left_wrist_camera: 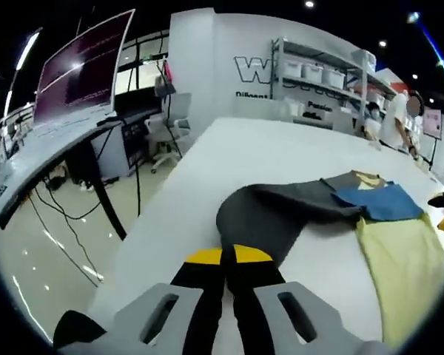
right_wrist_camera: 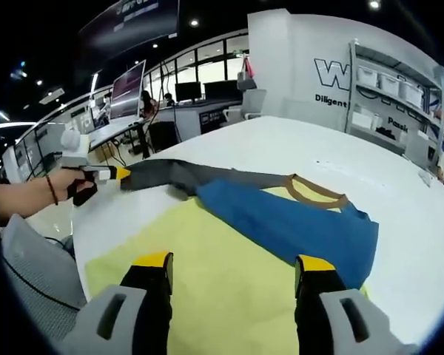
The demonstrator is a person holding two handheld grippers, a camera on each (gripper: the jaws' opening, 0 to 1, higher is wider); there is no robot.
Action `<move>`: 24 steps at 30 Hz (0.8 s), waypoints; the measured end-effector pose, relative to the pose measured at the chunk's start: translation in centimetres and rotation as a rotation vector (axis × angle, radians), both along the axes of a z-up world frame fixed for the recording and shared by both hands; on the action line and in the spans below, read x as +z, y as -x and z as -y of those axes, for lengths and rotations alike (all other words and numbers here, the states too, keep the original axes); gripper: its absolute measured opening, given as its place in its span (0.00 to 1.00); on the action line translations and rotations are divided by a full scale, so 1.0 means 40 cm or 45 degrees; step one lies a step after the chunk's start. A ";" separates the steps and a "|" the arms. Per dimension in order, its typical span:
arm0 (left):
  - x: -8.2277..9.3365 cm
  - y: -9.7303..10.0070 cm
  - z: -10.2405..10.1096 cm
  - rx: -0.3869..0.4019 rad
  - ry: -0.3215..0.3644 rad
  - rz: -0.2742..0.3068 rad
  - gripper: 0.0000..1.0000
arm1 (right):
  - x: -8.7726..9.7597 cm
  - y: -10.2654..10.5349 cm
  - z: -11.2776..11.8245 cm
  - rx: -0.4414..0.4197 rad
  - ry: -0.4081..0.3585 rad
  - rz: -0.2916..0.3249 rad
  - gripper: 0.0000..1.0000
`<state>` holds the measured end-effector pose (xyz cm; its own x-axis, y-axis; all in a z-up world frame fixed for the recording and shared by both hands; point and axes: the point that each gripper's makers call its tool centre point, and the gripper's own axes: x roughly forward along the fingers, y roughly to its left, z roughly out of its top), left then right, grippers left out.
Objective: Fold the garment on the visible template until the final outline fits inside the template.
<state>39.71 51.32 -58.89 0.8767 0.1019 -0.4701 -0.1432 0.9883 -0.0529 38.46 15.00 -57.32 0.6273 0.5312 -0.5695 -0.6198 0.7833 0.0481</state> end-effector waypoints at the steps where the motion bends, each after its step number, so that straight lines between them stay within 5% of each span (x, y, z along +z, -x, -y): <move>1: 0.012 -0.005 -0.011 0.013 -0.006 0.014 0.00 | -0.001 0.001 0.000 0.000 0.000 -0.001 0.64; 12: 0.077 -0.055 -0.089 0.074 -0.066 0.041 0.00 | -0.010 0.007 0.002 0.015 0.008 -0.004 0.67; 24: 0.099 -0.080 -0.113 0.115 0.051 0.091 0.00 | -0.019 0.001 0.027 -0.024 0.017 -0.001 0.72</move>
<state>42.92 55.85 -54.95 0.8961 0.1644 -0.4123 -0.2262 0.9684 -0.1053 38.41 13.91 -58.09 0.6366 0.5116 -0.5771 -0.6049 0.7954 0.0379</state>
